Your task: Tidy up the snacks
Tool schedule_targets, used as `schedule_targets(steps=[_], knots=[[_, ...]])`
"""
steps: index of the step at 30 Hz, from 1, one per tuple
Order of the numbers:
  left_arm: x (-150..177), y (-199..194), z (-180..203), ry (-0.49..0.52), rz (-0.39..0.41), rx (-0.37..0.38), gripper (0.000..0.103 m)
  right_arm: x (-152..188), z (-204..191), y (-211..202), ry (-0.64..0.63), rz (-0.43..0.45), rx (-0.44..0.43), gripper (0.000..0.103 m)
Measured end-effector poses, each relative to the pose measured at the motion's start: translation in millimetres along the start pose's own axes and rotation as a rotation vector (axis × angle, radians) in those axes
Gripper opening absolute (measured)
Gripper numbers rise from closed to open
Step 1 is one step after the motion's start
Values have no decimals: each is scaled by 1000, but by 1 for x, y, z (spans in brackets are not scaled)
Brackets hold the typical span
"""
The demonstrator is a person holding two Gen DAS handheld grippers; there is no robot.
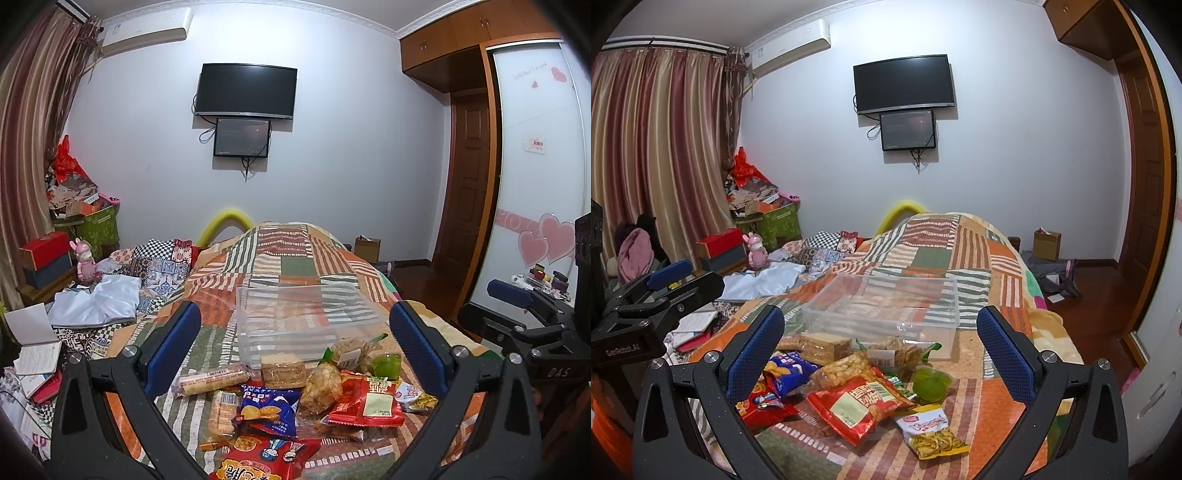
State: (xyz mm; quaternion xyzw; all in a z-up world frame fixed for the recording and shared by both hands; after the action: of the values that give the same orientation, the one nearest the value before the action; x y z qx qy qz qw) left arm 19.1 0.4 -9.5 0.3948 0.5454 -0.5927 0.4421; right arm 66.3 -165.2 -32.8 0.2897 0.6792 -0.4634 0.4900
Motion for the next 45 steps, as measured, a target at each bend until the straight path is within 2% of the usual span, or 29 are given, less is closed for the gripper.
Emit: schedule_targets(steps=[45], knots=[[8,6,-2,-11,-29,3,103,4,0,4,11,-13,14,103]])
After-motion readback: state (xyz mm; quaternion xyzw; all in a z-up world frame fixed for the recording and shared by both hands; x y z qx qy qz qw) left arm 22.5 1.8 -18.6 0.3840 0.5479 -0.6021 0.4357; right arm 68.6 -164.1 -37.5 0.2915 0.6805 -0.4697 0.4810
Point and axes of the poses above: each gripper's, at about its wrist camera, not at the fingertips, and y roughly the way its jaws point, z to its right, x to its underside, the point moved 2 cm from there along y, roughly the way its jaws point, and after that the axes turned 2 degrees about x, right-handed, at the moved point
